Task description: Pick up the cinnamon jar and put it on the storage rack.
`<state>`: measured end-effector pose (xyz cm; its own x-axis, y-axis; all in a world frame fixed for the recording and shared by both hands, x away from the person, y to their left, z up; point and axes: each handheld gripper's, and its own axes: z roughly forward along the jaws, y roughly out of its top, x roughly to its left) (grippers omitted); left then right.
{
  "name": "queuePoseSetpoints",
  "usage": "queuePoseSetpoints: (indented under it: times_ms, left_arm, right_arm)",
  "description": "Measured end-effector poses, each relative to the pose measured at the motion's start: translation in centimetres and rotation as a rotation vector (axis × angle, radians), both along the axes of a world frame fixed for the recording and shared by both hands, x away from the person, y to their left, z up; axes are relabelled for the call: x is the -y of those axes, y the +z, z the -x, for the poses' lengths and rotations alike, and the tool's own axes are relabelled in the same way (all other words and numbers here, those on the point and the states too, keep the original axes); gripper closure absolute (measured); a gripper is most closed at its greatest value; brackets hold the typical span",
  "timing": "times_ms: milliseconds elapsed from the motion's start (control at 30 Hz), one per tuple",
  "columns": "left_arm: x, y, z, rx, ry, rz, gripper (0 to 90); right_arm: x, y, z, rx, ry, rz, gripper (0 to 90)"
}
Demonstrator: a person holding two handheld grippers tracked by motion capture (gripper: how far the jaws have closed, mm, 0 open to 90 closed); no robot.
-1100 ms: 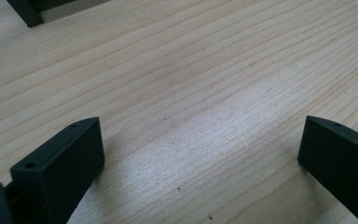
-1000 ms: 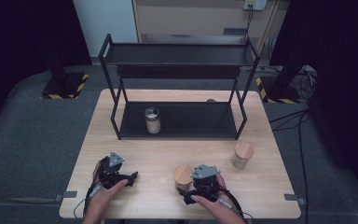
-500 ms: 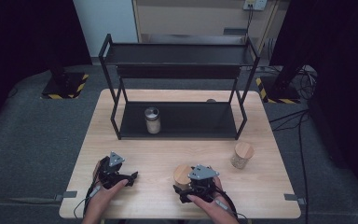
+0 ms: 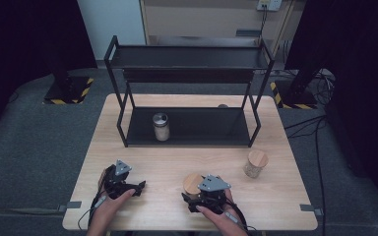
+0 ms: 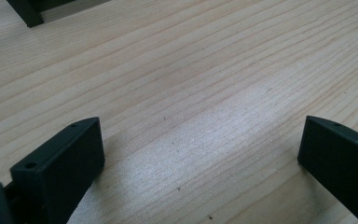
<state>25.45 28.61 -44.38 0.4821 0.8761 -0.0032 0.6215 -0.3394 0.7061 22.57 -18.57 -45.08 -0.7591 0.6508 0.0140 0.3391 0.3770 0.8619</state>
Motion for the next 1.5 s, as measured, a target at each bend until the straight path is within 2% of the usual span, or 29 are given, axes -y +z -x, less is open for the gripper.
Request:
queuePoseSetpoints:
  times_ms: [400, 567, 700, 833, 1133, 1500]
  left_arm:
    - [0.0, 0.0, 0.0, 0.000, 0.000, -0.001, 0.0]
    - [0.0, 0.0, 0.0, 0.000, 0.000, 0.000, 0.0]
    - [0.0, 0.0, 0.0, 0.000, 0.000, 0.000, 0.0]
    - [0.0, 0.0, 0.0, 0.001, 0.000, 0.000, 0.0]
    - [0.0, 0.0, 0.0, 0.000, 0.000, 0.000, 0.0]
    - [0.0, 0.0, 0.0, 0.000, 0.000, 0.000, 0.0]
  right_arm:
    - [-0.2, -0.6, 0.4, 0.024, -0.020, -0.011, 24.8]
    - [-0.2, -0.7, 0.5, 0.031, -0.023, -0.010, 25.5]
    - [-0.4, -0.7, 0.9, 0.051, -0.046, -0.008, 25.5]
    - [-0.1, -0.1, 1.1, 0.064, -0.053, -0.018, 25.5]
    - [0.4, 1.2, 1.0, 0.078, -0.050, -0.003, 25.5]
    - [0.7, 2.7, 0.0, 0.081, -0.057, 0.006, 25.5]
